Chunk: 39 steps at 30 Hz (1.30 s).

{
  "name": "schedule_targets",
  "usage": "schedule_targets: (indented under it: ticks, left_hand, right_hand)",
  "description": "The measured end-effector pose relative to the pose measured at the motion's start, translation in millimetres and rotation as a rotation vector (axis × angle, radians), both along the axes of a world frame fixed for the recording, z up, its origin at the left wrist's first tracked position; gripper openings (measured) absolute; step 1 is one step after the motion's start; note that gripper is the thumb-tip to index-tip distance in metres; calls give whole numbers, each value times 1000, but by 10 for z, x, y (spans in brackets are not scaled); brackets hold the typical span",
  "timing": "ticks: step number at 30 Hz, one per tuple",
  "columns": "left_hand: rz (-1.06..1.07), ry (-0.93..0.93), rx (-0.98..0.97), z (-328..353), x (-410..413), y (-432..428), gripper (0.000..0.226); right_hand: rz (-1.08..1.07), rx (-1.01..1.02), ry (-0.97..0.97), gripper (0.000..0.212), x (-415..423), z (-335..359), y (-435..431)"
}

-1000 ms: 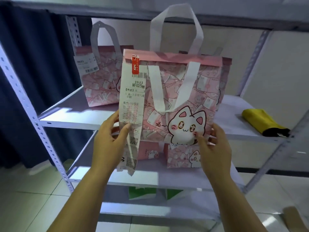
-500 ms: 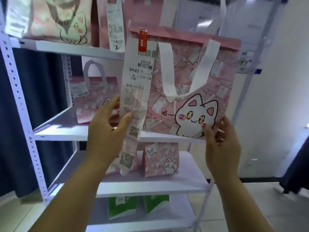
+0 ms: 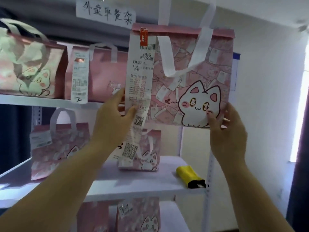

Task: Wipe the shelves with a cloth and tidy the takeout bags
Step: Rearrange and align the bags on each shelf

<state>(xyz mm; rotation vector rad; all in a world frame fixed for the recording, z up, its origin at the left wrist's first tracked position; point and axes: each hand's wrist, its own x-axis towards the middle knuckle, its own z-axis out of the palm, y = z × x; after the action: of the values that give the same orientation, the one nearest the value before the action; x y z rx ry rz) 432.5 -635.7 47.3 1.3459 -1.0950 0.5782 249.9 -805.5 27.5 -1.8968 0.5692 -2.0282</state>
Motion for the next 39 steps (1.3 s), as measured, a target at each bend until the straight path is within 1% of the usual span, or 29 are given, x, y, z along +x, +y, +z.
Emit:
schedule_targets:
  ticks: [6, 10, 12, 15, 18, 22, 25, 31, 34, 36, 39]
  left_hand:
    - [70, -55, 21, 437, 194, -744, 33]
    - [148, -72, 40, 579, 352, -1153, 27]
    - [174, -53, 42, 597, 454, -1325, 30]
    - [198, -8, 67, 582, 622, -1543, 40]
    - [207, 28, 132, 516, 785, -1722, 42]
    - [192, 70, 174, 422, 942, -1856, 40]
    - [201, 58, 186, 389, 1010, -1887, 43]
    - [195, 41, 198, 393, 1110, -1882, 42]
    - [192, 58, 182, 377, 1098, -1847, 52]
    - [238, 35, 153, 354, 1060, -1813, 57]
    - [292, -47, 64, 301, 966, -1718, 51]
  right_hand:
    - [10, -31, 29, 39, 215, 431, -739]
    - [33, -4, 77, 29, 427, 589, -1194]
    - [45, 12, 117, 26, 546, 636, -1397]
    - [52, 43, 176, 23, 728, 652, -1674]
    - [66, 66, 229, 29, 887, 614, -1870]
    - [100, 82, 225, 36, 1055, 563, -2022]
    - [125, 101, 236, 39, 1165, 561, -2091]
    - [140, 119, 251, 41, 1281, 579, -2134]
    - [101, 116, 204, 47, 1251, 585, -2097]
    - [54, 64, 145, 50, 1198, 588, -2037]
    - [62, -32, 42, 44, 1108, 546, -1882]
